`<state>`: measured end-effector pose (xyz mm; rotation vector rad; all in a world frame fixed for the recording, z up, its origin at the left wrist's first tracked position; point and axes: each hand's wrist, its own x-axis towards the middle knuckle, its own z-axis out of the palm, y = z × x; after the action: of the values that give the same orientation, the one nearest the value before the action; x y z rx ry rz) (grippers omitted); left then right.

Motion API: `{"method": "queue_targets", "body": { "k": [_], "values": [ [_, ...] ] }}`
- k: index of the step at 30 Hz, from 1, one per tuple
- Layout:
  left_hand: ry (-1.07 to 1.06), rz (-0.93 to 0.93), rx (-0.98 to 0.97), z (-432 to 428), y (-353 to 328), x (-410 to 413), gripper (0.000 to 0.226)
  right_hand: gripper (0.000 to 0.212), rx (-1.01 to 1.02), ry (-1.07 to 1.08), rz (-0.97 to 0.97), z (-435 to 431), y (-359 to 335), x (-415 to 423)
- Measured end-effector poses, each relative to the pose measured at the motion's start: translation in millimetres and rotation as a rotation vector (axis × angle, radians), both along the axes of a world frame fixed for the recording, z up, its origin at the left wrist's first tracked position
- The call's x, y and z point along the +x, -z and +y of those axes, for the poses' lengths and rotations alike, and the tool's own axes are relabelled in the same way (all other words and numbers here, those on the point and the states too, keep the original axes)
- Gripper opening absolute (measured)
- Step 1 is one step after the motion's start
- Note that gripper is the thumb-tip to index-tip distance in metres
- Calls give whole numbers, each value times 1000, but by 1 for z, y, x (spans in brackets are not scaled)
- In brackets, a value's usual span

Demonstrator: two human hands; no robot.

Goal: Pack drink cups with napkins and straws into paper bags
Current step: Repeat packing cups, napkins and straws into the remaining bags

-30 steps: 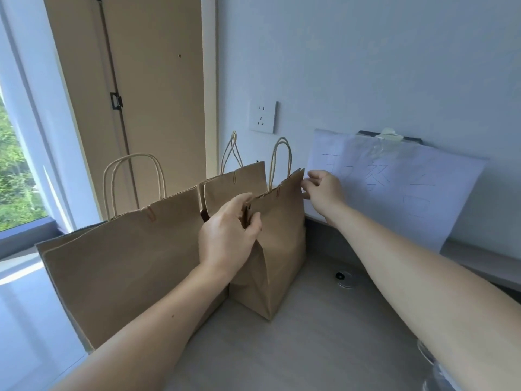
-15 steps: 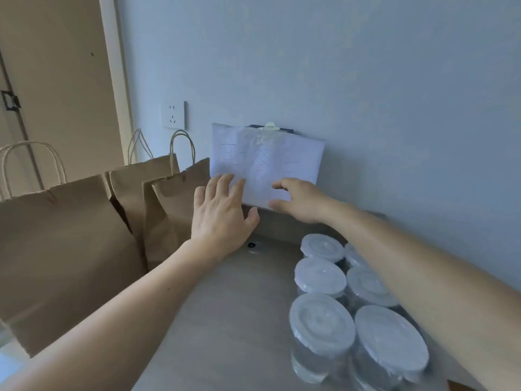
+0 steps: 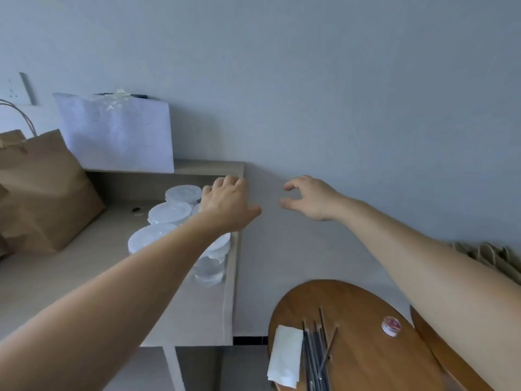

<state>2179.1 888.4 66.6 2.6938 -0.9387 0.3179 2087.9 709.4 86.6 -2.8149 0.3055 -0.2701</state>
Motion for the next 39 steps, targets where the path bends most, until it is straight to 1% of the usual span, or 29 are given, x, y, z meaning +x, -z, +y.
{"method": "queue_targets", "body": {
  "k": [5, 9, 20, 26, 29, 33, 36, 39],
  "values": [
    [126, 7, 73, -75, 12, -44, 70, 56, 67, 129, -12, -60, 18, -63],
    [226, 9, 126, -130, 25, -65, 70, 55, 110, 209, -12, -103, 37, -94],
    [451, 150, 213, -300, 82, -71, 72, 53, 179, 471, 101, -236, 90, -148],
    [559, 202, 215, -369, 100, -80, 69, 54, 224, 611, 129, -287, 114, -173],
    [579, 236, 217, -393, 109, -86, 68, 54, 262, 675, 119, -309, 132, -189],
    [580, 271, 223, -424, 122, -100, 68, 55, 245, 759, 138, -345, 153, -222],
    [563, 292, 239, -449, 131, -114, 69, 40, 189, 798, 120, -381, 174, -247],
    [519, 312, 249, -477, 141, -132, 68, 37, 208, 839, 74, -417, 194, -271]
  ]
}}
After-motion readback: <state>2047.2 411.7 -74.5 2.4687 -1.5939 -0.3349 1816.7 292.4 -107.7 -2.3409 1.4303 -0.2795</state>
